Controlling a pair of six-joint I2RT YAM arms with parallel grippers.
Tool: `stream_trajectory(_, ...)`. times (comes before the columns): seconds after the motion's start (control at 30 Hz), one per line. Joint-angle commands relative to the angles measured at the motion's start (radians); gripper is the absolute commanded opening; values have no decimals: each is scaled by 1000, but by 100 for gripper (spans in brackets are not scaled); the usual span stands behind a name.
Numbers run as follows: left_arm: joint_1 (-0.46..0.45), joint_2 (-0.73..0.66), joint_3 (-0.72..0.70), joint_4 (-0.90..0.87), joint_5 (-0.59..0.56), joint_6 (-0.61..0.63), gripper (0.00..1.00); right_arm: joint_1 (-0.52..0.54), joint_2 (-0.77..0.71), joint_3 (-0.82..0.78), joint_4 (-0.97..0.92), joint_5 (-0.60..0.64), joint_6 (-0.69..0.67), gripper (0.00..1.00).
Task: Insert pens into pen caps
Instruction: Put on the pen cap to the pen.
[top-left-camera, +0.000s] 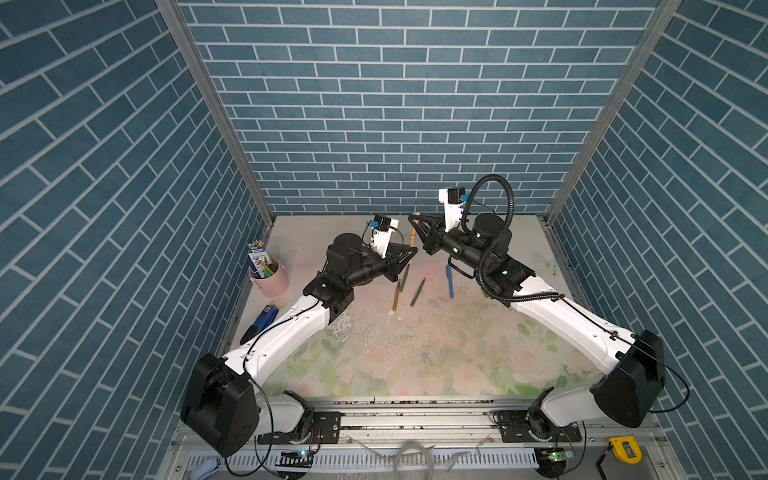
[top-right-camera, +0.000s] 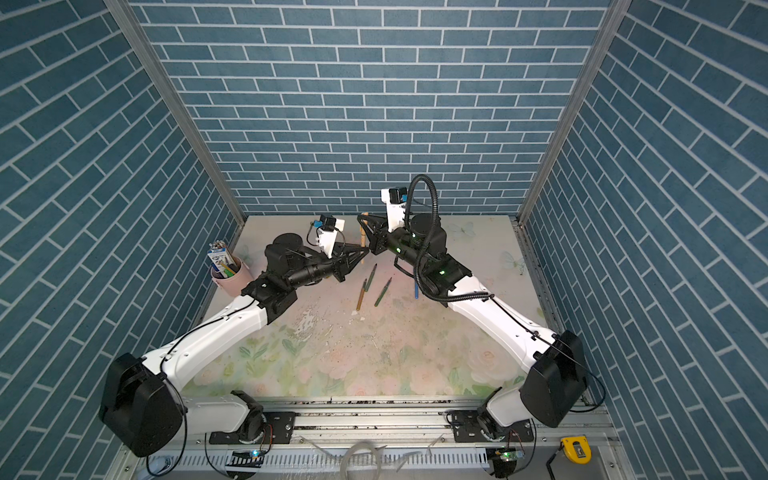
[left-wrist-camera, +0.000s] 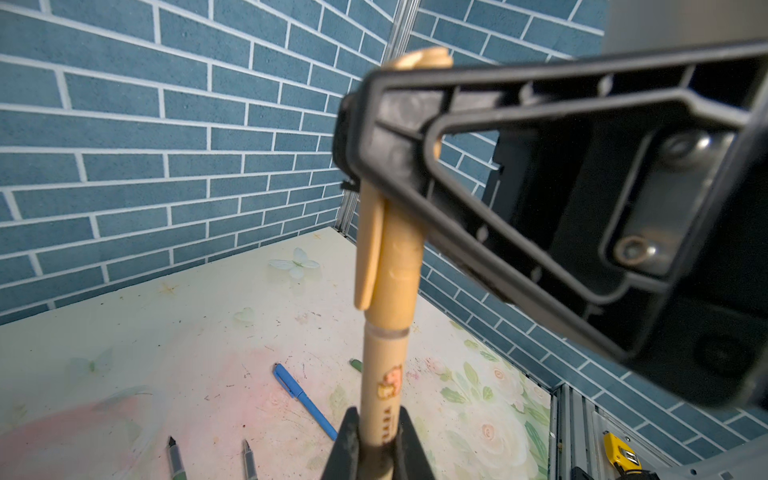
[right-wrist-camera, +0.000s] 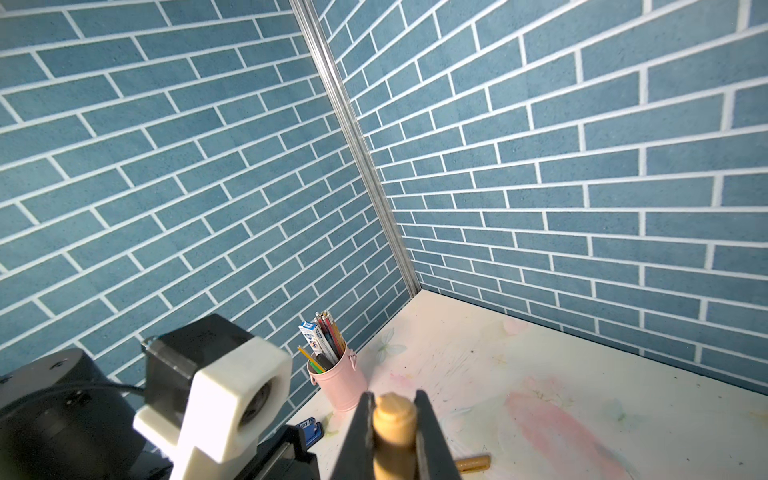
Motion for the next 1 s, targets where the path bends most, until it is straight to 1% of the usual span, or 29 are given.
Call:
stream_trajectory(0.0,66,-18,185,392,-204,-78,0,55,37,-126,-322,-195,75,4)
stream_trajectory(0.2,77,19,257,376,-188,-70,0,55,24,-175,-332,-206,73,6)
stream_trajectory(0.47,85,44,282,378,-177,-70,0,56,34,-207,-315,-239,93,7)
stream_trajectory(0.57,84,50,281,353,-139,-75,0,54,28,-195,-323,-242,94,7)
stream_trajectory(0.63,82,45,249,327,-110,-71,0,53,11,-172,-340,-232,81,8)
stream_trajectory(0.77,70,18,123,278,-55,-58,0,46,-17,-82,-439,-189,23,10)
stream_trajectory(0.87,52,-10,26,239,-28,-35,0,36,-25,-12,-499,-161,-13,13)
stream_trajectory(0.97,40,-25,-37,194,7,-14,0,34,-24,48,-540,-149,-36,17)
